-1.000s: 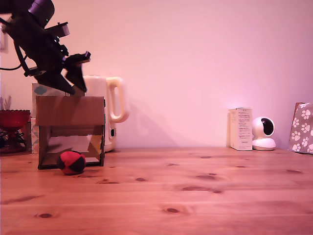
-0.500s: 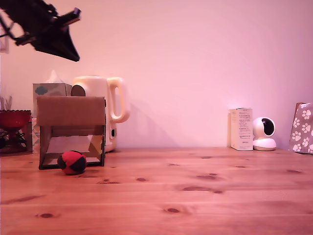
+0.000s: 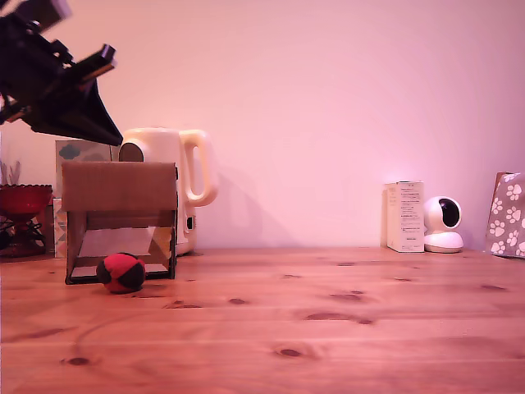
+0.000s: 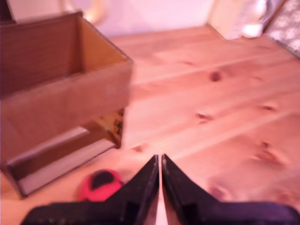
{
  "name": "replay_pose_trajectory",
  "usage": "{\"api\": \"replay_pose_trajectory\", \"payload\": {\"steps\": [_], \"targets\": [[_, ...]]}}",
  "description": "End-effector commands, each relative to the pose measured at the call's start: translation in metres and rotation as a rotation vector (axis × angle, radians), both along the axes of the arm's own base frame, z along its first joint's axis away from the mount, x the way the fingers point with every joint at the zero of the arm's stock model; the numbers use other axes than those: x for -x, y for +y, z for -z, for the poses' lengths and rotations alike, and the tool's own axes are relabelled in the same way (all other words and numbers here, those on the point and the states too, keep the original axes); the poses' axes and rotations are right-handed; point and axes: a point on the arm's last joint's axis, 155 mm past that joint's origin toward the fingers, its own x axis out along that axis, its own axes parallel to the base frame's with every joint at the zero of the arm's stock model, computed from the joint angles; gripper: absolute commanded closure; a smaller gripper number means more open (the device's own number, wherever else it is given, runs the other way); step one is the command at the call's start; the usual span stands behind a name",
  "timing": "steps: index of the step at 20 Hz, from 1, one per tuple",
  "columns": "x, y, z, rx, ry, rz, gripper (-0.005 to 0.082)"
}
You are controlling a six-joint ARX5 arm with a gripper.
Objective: Drop the footbag into the cardboard dice tower
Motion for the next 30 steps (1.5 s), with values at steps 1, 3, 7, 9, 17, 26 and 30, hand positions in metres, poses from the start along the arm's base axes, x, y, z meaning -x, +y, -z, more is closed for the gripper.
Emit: {"api": "replay_pose_trajectory", "payload": {"steps": [1, 3, 7, 9, 17, 26, 30], "targets": [[0.01, 0.002, 0.012, 0.006, 0.011, -0.005, 0.0791], [0.021, 0.005, 0.021, 0.01, 0.02, -0.008, 0.0791], [0.038, 0.008, 0.035, 0.016, 0.057, -0.015, 0.0791], [0.041, 0.008, 0.041, 0.009, 0.082, -0.014, 0.0791], [0.021, 0.01, 0.057, -0.014, 0.066, -0.042, 0.0791], [-0.014, 0.006, 0.101, -0.034, 0.048, -0.05, 0.0651], [-0.023, 0.013, 0.121, -0.062, 0.062, -0.091, -0.0017]]}}
